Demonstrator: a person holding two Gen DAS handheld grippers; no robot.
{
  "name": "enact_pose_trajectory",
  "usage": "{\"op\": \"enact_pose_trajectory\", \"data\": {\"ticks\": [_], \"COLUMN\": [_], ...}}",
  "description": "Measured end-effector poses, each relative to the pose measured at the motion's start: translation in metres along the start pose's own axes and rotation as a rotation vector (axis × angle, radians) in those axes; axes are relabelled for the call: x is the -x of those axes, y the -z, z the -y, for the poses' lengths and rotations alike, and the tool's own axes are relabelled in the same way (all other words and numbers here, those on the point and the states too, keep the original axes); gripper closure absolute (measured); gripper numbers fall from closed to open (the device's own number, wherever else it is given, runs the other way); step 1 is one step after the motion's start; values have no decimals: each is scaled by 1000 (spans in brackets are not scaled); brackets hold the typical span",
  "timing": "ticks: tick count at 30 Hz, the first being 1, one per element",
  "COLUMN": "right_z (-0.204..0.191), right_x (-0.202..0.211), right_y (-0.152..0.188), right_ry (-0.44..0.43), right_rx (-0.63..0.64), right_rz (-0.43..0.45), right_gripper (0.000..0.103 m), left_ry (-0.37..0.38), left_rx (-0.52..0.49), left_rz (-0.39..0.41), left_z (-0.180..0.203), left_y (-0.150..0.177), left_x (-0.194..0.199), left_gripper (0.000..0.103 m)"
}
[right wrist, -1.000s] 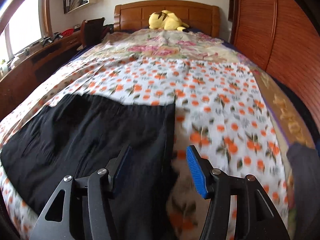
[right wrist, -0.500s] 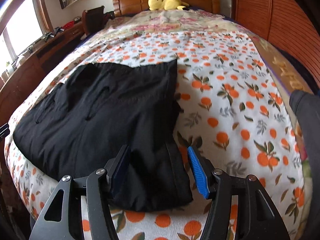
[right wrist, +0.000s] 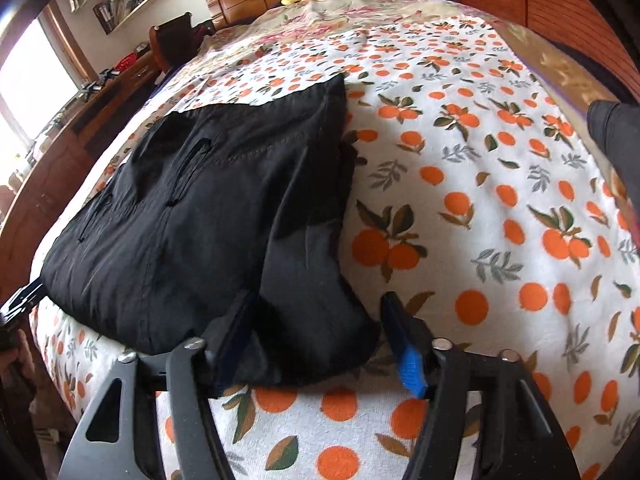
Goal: Fold large clothes
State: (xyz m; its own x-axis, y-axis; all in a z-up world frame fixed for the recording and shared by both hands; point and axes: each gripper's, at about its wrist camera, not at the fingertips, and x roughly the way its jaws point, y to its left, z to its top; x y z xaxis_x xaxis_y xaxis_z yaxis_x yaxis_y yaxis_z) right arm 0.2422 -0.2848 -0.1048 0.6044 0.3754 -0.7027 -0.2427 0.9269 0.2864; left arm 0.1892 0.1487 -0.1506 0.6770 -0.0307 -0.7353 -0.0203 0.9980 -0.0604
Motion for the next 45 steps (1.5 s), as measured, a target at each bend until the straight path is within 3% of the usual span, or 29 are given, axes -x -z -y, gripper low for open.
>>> {"op": "enact_pose_trajectory", "data": {"ticks": [4, 5, 6, 9, 20, 28, 31, 34, 36, 39, 45], "right_z": [-1, -3, -5, -14, -17, 12, 20, 18, 17, 11, -12], "right_x": [-5, -4, -3, 5, 56, 105, 108, 111, 112, 118, 129], "right_y": [5, 6, 6, 9, 50, 93, 100, 104, 104, 104, 98], "right_ry": [-31, -37, -41, -10, -27, -47, -33, 19, 38, 80, 115], "right_rx": [9, 19, 30, 85, 128, 76, 66, 94, 88, 119, 198], "right_rz": [-3, 1, 8, 39, 94, 148, 141, 167, 168, 206, 267], "right_gripper": [67, 78, 82, 87, 89, 89, 86, 74, 60, 52, 48], "left_ry": [37, 21, 12, 33, 43, 69, 39, 5, -7, -25, -64], "left_rx": [18, 15, 17, 37, 22, -11, -40, -49, -44, -25, 16], "left_rz": [-20, -19, -21, -24, 22, 24, 28, 17, 14, 15, 44], "left_z": [1, 3, 3, 2, 11, 37, 48, 52, 52, 52, 54], "left_y": [0, 0, 0, 1, 17, 47, 50, 52, 54, 56, 64], "left_x": [-7, -7, -7, -4, 51, 84, 89, 87, 86, 85, 102], "left_gripper": [71, 76, 90, 96, 98, 98, 98, 98, 98, 98, 92]}}
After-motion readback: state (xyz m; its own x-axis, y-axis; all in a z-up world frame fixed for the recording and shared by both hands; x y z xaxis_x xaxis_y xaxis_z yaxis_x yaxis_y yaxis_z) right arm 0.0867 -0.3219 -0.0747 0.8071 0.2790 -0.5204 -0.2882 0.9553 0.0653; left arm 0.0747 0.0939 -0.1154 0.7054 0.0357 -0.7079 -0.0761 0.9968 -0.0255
